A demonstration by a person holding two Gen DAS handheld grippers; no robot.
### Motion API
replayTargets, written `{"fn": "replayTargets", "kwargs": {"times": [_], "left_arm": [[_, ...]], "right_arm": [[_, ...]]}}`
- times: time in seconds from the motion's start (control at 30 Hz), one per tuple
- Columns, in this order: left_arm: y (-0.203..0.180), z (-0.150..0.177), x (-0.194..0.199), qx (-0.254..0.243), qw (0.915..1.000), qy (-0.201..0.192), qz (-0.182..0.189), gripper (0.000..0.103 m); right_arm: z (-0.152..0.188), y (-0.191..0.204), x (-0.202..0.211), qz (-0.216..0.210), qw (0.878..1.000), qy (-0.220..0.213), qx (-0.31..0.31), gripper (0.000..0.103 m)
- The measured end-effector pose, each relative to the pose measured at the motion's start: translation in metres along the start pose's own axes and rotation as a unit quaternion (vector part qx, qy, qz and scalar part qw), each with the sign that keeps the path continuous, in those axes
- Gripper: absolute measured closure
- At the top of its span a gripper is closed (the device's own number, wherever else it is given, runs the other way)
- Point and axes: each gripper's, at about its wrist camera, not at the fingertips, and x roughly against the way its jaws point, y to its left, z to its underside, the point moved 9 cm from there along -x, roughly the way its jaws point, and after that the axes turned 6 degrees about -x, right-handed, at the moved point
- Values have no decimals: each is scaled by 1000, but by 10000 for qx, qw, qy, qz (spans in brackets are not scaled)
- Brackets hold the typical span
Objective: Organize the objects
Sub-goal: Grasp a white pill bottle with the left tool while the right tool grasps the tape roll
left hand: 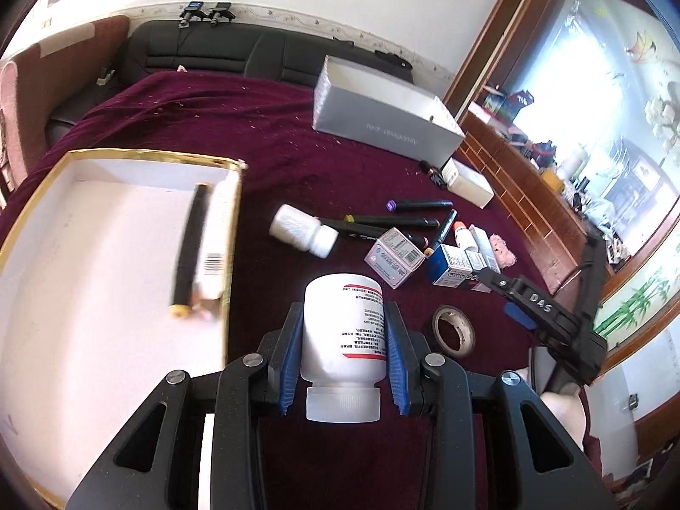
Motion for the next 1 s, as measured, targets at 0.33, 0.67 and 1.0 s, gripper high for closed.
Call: {"fn": "replayTargets", "kwargs": {"times": [0.33, 0.67, 1.0], "left_arm": [[31, 10, 29, 107, 9997, -230, 38, 72], [54, 18, 44, 227, 9991, -350, -36, 72], [69, 22, 52, 402, 9983, -430, -32, 72]], "right_arm": [[38, 63, 33, 135, 9886, 303, 1469, 6], [86, 88, -7, 788, 9599, 860, 2549, 66], [76, 78, -2, 448, 9726, 850, 2119, 95]]}}
